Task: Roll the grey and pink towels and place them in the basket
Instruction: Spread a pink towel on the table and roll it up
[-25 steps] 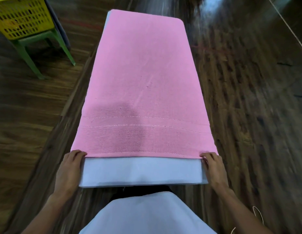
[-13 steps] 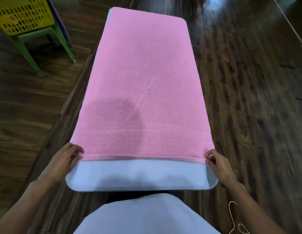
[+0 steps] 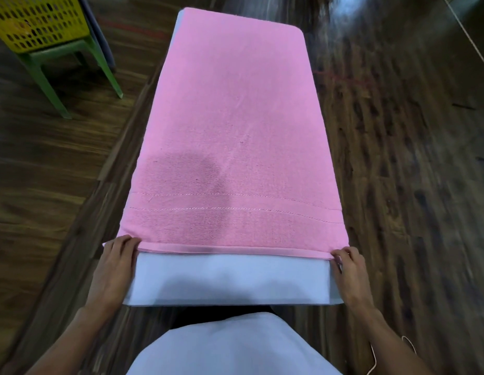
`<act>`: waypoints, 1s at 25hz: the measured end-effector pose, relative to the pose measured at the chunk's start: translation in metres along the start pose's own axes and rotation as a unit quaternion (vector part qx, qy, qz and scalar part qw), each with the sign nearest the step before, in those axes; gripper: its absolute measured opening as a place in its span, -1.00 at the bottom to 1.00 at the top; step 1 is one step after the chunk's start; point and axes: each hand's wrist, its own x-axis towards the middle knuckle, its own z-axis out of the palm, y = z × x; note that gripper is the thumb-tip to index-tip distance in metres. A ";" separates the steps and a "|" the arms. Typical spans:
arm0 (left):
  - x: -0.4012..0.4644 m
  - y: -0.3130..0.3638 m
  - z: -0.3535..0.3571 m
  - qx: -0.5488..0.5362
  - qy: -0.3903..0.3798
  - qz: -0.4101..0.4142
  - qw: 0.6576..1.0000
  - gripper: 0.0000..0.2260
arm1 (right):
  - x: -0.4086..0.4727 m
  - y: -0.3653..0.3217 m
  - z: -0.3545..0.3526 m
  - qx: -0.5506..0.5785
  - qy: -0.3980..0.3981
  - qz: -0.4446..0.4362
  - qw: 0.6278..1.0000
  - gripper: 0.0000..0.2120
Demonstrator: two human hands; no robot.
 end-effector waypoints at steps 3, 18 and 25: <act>0.006 -0.004 -0.004 0.049 -0.008 0.038 0.998 -0.73 | 0.001 0.001 -0.002 0.016 -0.007 -0.006 1.000 -0.82; 0.055 -0.019 -0.033 0.073 -0.089 0.146 0.983 -0.84 | 0.032 0.005 -0.020 -0.076 -0.042 0.025 0.996 -0.93; 0.000 -0.016 0.000 0.089 -0.003 0.100 0.991 -0.76 | -0.003 0.004 0.000 -0.024 0.008 0.004 1.000 -0.78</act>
